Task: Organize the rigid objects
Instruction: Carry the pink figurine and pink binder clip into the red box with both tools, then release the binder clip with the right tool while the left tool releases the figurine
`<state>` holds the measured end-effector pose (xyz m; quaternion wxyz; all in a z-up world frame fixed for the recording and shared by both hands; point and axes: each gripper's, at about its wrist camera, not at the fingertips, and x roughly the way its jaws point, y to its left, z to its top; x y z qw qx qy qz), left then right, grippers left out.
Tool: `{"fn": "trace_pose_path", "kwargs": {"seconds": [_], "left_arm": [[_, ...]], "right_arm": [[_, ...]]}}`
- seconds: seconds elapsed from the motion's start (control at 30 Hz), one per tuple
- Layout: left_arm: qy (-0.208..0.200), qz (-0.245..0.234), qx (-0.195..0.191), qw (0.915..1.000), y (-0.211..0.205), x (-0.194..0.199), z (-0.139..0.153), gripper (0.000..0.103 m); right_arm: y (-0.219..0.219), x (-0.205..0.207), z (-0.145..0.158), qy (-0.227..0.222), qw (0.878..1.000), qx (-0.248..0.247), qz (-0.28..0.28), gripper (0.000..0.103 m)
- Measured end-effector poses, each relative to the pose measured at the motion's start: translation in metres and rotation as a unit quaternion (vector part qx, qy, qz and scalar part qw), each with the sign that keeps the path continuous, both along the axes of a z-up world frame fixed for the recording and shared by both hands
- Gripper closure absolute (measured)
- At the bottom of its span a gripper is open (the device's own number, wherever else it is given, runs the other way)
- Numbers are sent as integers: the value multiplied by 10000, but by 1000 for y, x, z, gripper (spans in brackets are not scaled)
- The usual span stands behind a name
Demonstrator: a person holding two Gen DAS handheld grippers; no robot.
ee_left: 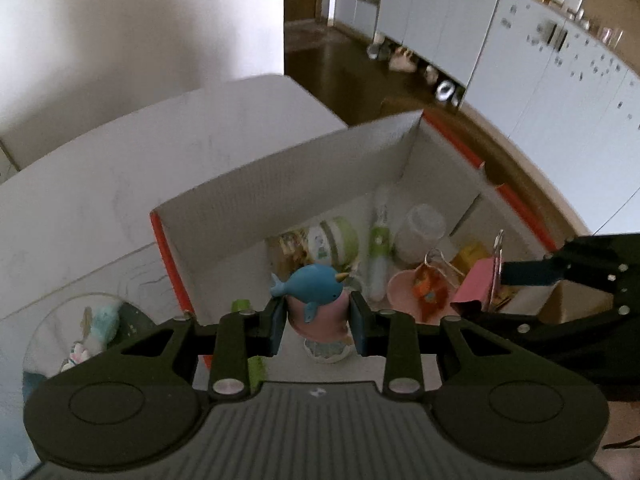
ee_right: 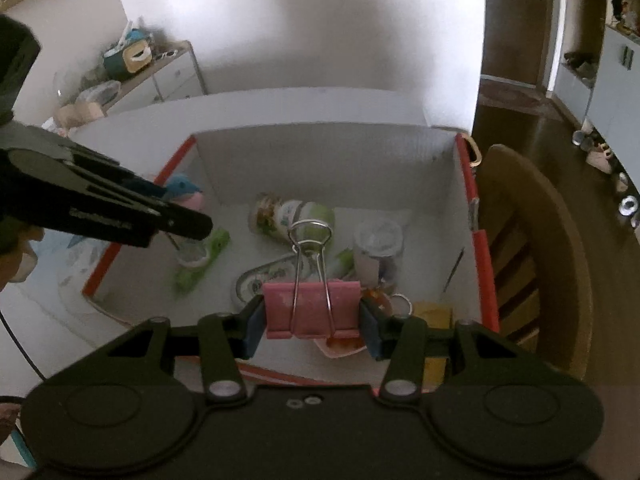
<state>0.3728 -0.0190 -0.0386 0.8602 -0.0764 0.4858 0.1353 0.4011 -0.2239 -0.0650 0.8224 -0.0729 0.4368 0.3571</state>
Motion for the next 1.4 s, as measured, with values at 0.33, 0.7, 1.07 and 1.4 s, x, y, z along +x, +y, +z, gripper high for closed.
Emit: {"fn": "trace_pose_path", "kwargs": {"seconds": [0.33, 0.7, 1.07, 1.4], "left_arm": [[791, 90, 209, 9966, 5, 29, -42, 71], [1188, 175, 236, 9925, 10, 48, -64, 71], [1257, 310, 24, 9916, 20, 63, -76, 71], [1130, 461, -258, 9922, 28, 67, -73, 71]], "right_arm": [[16, 12, -17, 330, 9990, -49, 292, 55], [19, 16, -25, 618, 9977, -26, 270, 55], [11, 16, -25, 963, 9951, 170, 109, 55], [2, 13, -12, 933, 9951, 307, -80, 46]]}}
